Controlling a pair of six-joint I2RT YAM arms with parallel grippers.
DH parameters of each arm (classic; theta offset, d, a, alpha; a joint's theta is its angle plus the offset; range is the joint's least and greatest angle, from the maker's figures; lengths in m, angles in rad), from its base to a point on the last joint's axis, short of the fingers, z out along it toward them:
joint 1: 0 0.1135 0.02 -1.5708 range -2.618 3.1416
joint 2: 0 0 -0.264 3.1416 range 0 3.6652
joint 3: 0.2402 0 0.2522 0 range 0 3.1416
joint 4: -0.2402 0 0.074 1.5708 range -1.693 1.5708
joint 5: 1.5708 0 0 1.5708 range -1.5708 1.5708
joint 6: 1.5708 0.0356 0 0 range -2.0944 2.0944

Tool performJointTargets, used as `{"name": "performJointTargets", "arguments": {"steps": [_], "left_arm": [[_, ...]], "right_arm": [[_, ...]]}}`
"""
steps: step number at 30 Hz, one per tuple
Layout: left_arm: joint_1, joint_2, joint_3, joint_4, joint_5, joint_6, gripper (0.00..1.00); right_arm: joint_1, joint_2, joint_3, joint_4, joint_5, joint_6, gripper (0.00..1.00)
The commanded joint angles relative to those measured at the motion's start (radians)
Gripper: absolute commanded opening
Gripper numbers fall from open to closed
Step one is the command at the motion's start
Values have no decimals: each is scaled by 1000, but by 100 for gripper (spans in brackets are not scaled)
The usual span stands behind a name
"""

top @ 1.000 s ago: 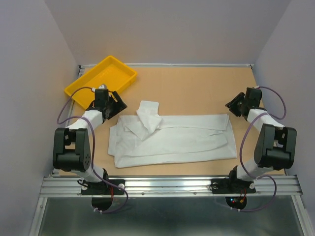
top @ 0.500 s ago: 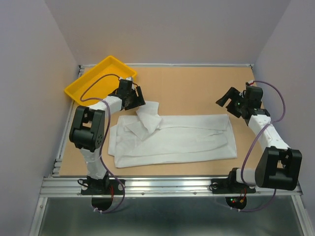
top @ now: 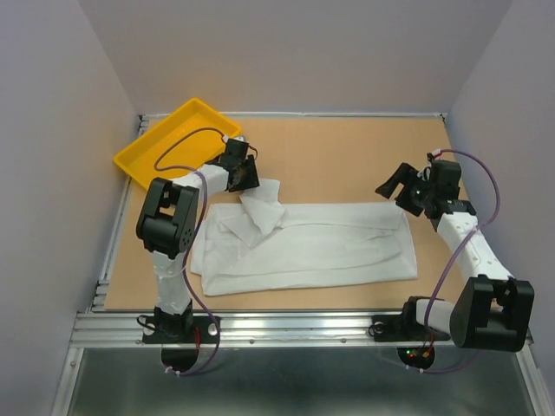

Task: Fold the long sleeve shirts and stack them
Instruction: Fold the shirt

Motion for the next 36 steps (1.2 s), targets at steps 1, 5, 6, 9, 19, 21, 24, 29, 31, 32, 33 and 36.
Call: {"name": "performJointTargets", "arguments": {"steps": [1, 5, 6, 9, 19, 21, 24, 29, 31, 32, 33, 36], "left_arm": [[-48, 36, 18, -69, -37, -2, 58], [-82, 78, 57, -103, -89, 9, 37], [-91, 84, 77, -121, -116, 16, 26], [-108, 59, 96, -132, -159, 36, 8], [-330, -279, 50, -114, -320, 179, 0], [-428, -360, 12, -80, -310, 197, 2], [-531, -436, -79, -28, -262, 216, 9], [-753, -497, -236, 63, -164, 231, 34], [-797, -511, -266, 84, -143, 213, 49], [-827, -519, -287, 107, -141, 201, 69], [-838, -528, -300, 129, -141, 187, 79], [-881, -566, -321, 144, -178, 138, 96]], "right_arm": [[9, -25, -15, 8, -14, -18, 85], [11, -23, -18, 8, -17, -16, 85], [12, -23, -18, 8, -19, -18, 85], [14, -28, -15, 8, -22, -16, 85], [15, -58, 19, 8, -40, -21, 85], [15, -61, 25, 8, -48, -29, 85], [15, -74, 27, 6, -63, -35, 85], [15, -100, 19, 6, -86, -21, 85], [15, -121, 2, 6, -98, -17, 85], [15, -127, -5, 6, -105, -20, 85], [15, -133, -12, 6, -111, -20, 85], [23, -158, -48, 8, -149, -14, 85]]}}
